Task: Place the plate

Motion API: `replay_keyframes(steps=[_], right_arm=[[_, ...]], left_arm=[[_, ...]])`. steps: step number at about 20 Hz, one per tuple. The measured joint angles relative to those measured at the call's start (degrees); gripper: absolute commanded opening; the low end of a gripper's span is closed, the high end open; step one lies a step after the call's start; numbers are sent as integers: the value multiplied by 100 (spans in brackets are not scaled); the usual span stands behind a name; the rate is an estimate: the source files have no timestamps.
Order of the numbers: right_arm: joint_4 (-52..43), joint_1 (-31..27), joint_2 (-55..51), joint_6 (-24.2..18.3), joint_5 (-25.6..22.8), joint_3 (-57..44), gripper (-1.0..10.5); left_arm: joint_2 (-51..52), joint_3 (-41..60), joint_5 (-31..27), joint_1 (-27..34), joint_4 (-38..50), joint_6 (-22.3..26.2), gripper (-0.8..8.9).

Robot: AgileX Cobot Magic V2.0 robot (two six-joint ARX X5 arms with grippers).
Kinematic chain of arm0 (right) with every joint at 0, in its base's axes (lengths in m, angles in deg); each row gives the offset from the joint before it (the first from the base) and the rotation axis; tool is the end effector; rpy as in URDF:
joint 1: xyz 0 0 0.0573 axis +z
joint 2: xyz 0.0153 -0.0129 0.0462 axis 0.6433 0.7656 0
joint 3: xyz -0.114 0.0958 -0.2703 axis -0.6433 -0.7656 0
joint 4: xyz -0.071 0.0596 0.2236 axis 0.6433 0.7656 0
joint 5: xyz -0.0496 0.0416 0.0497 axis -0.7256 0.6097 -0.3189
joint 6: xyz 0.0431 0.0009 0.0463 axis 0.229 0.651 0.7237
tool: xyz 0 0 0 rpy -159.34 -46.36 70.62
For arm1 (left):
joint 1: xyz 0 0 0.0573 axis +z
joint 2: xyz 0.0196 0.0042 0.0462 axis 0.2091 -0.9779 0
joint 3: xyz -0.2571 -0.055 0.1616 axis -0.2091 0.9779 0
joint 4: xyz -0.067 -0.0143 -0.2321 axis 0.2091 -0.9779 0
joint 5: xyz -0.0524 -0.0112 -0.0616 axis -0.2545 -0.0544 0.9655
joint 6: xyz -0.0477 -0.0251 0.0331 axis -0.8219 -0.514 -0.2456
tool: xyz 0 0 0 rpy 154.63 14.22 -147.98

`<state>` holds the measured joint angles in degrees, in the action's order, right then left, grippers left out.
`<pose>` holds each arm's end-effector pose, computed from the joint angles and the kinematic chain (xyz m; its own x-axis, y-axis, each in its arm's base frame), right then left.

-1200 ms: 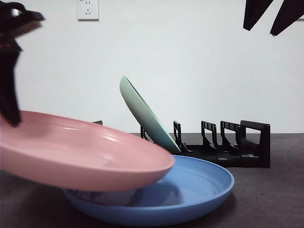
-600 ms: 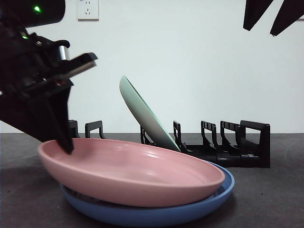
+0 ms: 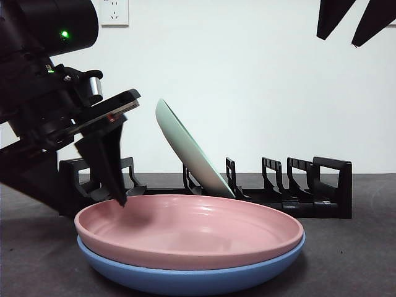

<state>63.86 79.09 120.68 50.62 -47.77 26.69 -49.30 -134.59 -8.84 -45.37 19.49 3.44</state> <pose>0.1324 0.0998 0.3621 0.5853 0.3056 -0.7510 -0.4614 0.8872 0.0015 0.2063 -0.1451 0.2246 0.3095 -0.4208 -0.8527 0.2190 0.9042 -0.3667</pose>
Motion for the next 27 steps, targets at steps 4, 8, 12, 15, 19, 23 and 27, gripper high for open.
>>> replay_keyframes(steps=[4,8,12,15,19,23,27], right_arm=[[0,0,0,2,0,0,301],[0,0,0,116,4,0,301],[-146,0,2,201,192,0,301],[-487,0,46,267,531,0,301],[-1384,-175,518,688,1768,24,301],[-1674,-317,1648,970,2651,715,301],[-1687,-341,3051,973,3018,1899,301]], left_arm=[[374,-133,-4,2,-568,92,348],[1386,-833,-184,227,-1379,664,344],[2343,-1287,-782,732,-2382,1410,344],[3091,-1307,-929,1058,-2439,1829,344],[3679,-1307,-938,1228,-2424,1958,344],[3783,-1294,-946,1228,-2452,1956,344],[3770,-1290,-946,1228,-2448,1956,344]])
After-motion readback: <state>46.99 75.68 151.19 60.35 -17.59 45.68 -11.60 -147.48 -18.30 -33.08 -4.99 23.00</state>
